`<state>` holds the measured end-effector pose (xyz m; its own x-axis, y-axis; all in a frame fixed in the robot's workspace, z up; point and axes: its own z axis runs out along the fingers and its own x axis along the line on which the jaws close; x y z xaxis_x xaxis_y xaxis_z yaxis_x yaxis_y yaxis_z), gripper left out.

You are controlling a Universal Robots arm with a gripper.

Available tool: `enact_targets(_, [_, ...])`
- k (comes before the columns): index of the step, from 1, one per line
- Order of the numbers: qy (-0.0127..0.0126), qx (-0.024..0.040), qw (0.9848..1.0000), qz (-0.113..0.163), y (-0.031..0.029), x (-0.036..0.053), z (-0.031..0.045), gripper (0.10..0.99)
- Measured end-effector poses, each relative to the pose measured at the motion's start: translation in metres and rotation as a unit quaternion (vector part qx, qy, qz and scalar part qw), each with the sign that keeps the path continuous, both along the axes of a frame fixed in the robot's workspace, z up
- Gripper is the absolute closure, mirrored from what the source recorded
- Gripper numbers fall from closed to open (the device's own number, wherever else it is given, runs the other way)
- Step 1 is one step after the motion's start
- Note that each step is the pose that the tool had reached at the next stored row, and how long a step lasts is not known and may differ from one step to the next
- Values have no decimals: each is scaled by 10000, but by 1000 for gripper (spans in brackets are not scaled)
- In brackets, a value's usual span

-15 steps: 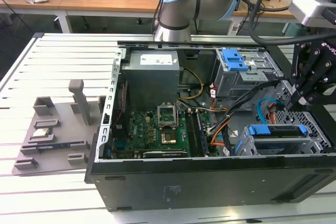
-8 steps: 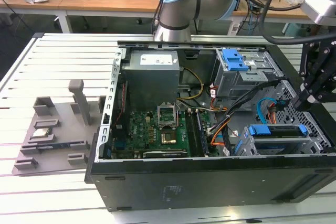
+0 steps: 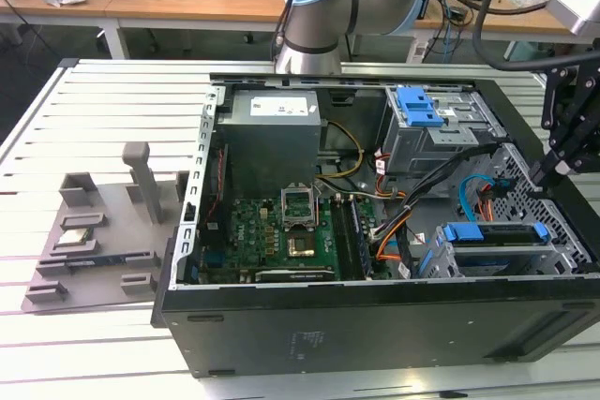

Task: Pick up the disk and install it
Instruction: 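Insert the first disk wire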

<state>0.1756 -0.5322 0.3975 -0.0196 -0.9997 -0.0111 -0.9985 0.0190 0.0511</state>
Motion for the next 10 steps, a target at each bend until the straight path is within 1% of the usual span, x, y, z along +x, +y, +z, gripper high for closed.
enact_targets(4, [0,-1,10000,0,36,33,-3,980])
enact_targets(6, [0,-2,10000,0,64,52,-5,980])
enact_targets(8, [0,-3,10000,0,107,72,-16,980])
enact_targets(10, [0,-5,10000,-1,120,72,-28,980])
